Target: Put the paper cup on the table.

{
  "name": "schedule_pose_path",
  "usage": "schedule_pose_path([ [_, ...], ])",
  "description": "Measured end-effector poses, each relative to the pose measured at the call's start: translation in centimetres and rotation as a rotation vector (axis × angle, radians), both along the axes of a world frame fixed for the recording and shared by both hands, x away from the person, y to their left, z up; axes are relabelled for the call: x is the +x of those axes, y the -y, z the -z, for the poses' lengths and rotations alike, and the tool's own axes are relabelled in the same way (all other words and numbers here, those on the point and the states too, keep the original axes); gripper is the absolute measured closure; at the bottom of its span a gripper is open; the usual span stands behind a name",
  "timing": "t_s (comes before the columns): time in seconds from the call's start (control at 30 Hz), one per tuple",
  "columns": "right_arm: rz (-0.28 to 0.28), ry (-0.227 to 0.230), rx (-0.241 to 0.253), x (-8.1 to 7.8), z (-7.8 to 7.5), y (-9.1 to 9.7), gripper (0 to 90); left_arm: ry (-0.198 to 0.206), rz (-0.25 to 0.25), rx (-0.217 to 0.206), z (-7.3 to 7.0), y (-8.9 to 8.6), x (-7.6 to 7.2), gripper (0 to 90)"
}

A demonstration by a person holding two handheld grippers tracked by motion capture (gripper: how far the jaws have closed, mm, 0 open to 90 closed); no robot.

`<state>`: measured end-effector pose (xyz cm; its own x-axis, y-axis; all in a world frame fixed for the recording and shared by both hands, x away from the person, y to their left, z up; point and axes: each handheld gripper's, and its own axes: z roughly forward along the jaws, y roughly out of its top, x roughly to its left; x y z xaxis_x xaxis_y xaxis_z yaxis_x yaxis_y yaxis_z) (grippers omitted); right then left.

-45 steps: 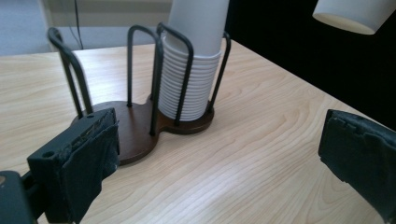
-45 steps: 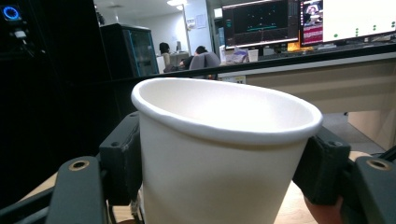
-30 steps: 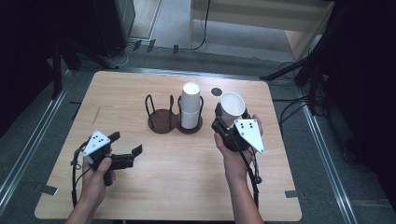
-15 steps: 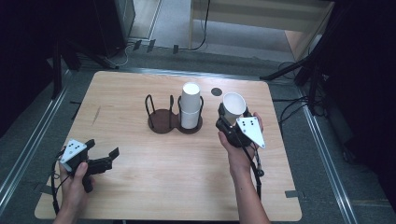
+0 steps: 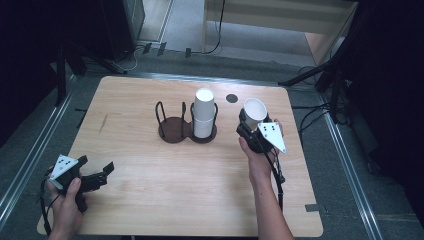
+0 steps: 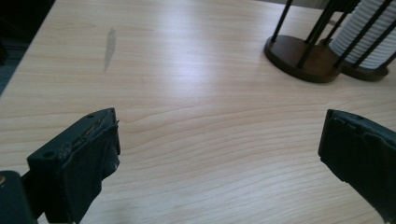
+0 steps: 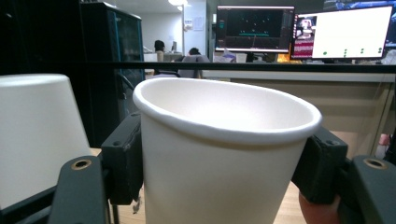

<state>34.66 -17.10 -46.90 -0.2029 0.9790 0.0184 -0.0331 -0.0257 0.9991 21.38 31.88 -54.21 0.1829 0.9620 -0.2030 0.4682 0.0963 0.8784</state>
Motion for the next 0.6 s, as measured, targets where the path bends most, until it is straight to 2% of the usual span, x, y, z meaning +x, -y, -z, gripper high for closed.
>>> schedule_pose_path([
  [0.2,0.014,-0.012,-0.035,1.2,1.3,0.4,30.2,0.005,-0.029,0.013,0.4,-1.1,-0.7,0.0],
  [0.33,0.000,-0.020,-0.022,1.8,1.9,0.6,30.3,0.016,-0.052,0.003,0.6,-2.0,-1.0,0.0],
  [0.4,-0.001,-0.036,-0.011,2.3,2.4,0.7,30.3,0.028,-0.061,-0.014,0.7,-2.3,-1.1,0.0],
  [0.47,-0.003,-0.044,-0.014,2.6,2.8,0.8,30.3,0.043,-0.049,-0.038,0.6,-2.5,-1.1,0.0],
  [0.5,-0.003,-0.048,-0.020,2.9,3.2,0.9,30.3,0.052,-0.027,-0.054,0.6,-2.6,-1.1,0.0],
  [0.6,0.001,-0.054,-0.026,3.5,3.8,1.2,30.3,0.050,-0.030,-0.036,0.6,-2.6,-1.1,0.0],
])
